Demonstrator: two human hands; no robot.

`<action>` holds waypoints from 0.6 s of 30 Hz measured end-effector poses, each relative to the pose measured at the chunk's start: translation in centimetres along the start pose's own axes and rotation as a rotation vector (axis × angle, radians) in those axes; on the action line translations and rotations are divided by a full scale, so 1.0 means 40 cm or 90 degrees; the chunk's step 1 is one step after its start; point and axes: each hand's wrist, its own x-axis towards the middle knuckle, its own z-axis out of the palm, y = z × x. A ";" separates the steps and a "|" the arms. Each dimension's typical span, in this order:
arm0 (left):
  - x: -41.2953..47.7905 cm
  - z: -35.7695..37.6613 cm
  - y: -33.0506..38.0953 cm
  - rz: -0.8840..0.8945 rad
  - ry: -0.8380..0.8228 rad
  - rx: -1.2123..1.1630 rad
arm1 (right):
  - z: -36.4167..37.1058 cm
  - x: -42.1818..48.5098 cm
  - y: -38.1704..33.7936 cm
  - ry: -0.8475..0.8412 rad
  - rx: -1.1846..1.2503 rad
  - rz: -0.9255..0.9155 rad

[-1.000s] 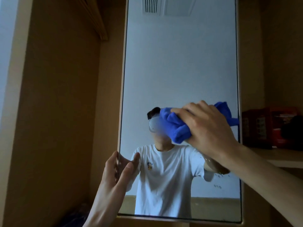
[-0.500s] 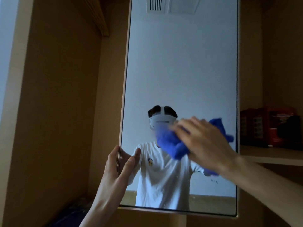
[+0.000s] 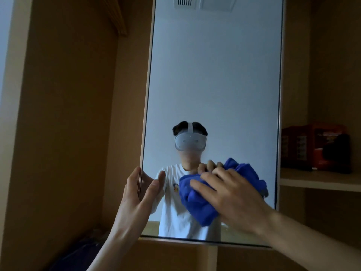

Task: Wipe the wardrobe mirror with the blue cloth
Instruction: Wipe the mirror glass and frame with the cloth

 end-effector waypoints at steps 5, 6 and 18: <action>-0.005 -0.005 -0.006 0.004 -0.006 -0.001 | -0.110 0.153 0.189 0.062 -0.015 0.212; -0.005 -0.005 -0.007 0.005 -0.006 0.001 | -0.126 0.181 0.217 0.078 -0.022 0.254; -0.004 0.001 -0.002 -0.010 -0.024 -0.009 | -0.013 -0.022 0.026 0.003 0.057 0.077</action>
